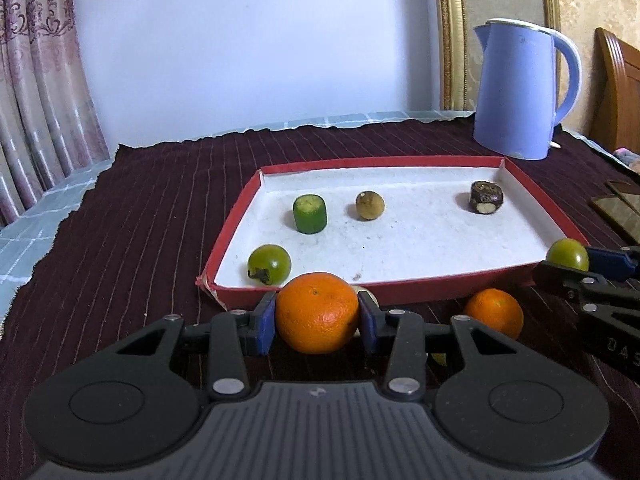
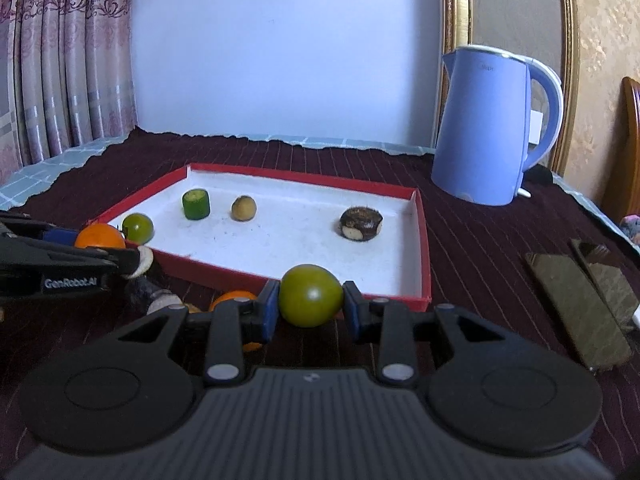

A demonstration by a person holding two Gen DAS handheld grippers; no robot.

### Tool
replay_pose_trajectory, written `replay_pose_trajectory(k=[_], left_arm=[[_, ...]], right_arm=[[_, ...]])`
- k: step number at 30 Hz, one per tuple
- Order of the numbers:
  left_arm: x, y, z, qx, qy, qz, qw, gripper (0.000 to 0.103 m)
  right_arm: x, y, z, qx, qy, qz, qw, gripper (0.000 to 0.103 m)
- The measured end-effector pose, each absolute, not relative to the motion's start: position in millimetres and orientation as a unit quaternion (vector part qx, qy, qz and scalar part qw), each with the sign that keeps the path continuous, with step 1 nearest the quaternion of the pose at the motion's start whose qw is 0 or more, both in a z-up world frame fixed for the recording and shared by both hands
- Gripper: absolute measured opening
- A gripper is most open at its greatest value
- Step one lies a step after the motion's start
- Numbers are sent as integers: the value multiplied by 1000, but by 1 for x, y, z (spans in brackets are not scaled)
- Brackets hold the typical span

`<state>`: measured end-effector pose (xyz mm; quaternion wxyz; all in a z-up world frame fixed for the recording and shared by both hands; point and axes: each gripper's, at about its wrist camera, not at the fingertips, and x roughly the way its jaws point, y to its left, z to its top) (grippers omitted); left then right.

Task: Organize fruits
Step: 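Carry the orange and green tomato over the tray with both tools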

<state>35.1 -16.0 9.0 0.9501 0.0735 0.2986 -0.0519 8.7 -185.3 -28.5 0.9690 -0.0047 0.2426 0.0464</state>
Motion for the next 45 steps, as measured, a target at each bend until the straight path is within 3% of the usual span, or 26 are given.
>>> replay_pose_trajectory(k=[45], left_arm=[[93, -45, 15, 103, 286, 0, 953, 41]], right_arm=[[52, -178, -10, 9, 219, 42, 975, 32]])
